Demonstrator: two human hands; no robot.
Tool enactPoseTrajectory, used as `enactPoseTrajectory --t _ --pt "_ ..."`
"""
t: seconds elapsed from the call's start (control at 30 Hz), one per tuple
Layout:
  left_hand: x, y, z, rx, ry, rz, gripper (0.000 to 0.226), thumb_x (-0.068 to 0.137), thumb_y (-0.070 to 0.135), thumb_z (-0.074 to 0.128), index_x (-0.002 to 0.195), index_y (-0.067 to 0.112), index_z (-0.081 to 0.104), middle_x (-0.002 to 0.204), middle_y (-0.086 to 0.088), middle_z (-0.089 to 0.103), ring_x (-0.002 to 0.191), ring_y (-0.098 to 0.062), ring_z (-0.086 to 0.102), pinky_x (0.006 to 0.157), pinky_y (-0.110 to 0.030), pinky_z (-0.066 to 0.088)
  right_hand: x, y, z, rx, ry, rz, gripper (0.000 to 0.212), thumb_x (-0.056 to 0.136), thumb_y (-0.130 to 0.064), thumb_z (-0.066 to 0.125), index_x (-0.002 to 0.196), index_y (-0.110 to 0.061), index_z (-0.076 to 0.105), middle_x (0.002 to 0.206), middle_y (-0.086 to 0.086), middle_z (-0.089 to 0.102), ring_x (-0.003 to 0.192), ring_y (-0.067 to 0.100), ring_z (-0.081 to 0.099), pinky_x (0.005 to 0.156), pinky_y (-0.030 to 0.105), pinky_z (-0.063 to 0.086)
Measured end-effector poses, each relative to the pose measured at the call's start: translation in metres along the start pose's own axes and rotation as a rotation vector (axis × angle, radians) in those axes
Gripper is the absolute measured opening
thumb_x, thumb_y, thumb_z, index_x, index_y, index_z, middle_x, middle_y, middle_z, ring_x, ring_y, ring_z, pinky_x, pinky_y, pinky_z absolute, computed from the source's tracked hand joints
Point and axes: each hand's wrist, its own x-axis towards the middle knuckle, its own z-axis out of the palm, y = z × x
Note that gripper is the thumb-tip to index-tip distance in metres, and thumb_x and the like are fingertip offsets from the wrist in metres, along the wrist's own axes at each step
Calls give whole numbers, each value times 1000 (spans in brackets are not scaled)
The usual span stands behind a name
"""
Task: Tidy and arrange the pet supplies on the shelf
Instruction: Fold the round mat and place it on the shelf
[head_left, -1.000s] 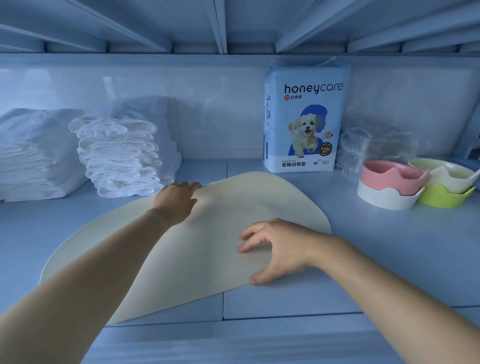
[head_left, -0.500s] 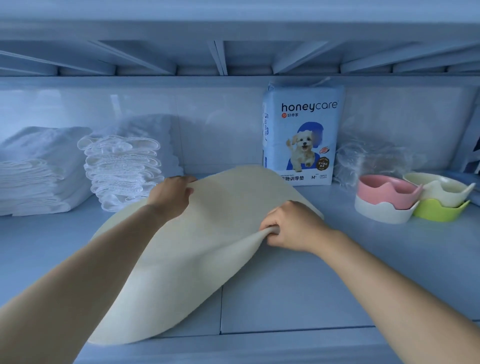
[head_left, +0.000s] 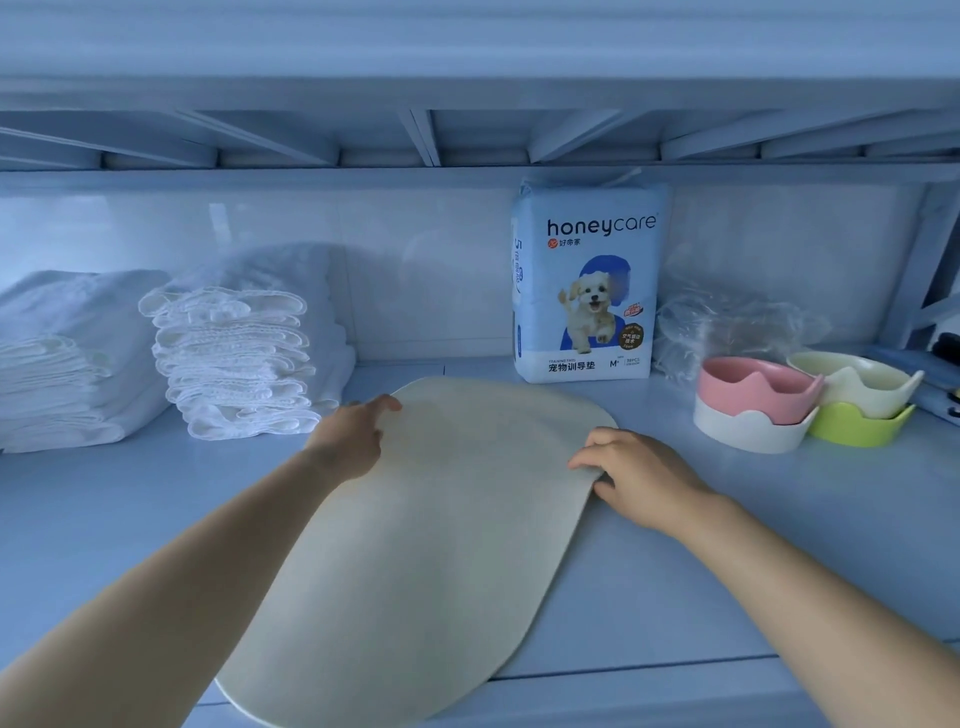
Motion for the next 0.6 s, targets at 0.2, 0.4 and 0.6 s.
enactPoseTrajectory --t 0.2,0.4,0.6 --pt "3 -7 6 10 25 -1 38 93 18 48 129 30 46 112 -12 59 98 -29 56 76 -32 46 -12 -35 0 0 -2 -158 44 80 -7 49 114 -32 64 110 -5 54 105 14 49 77 29 46" --pt "4 -6 5 -73 79 -38 29 91 16 48 115 32 54 91 -4 58 72 -24 52 60 -27 39 -11 -49 3 -24 -73 -191 51 74 1 43 109 -28 66 112 -8 62 106 18 49 81 30 46" --pt "0 -5 -1 -102 106 -38 27 91 13 46 111 31 51 84 -1 51 73 -26 51 56 -28 35 -9 -54 2 17 -73 -290 52 73 9 42 111 -16 68 113 -3 67 104 22 53 86 24 39"
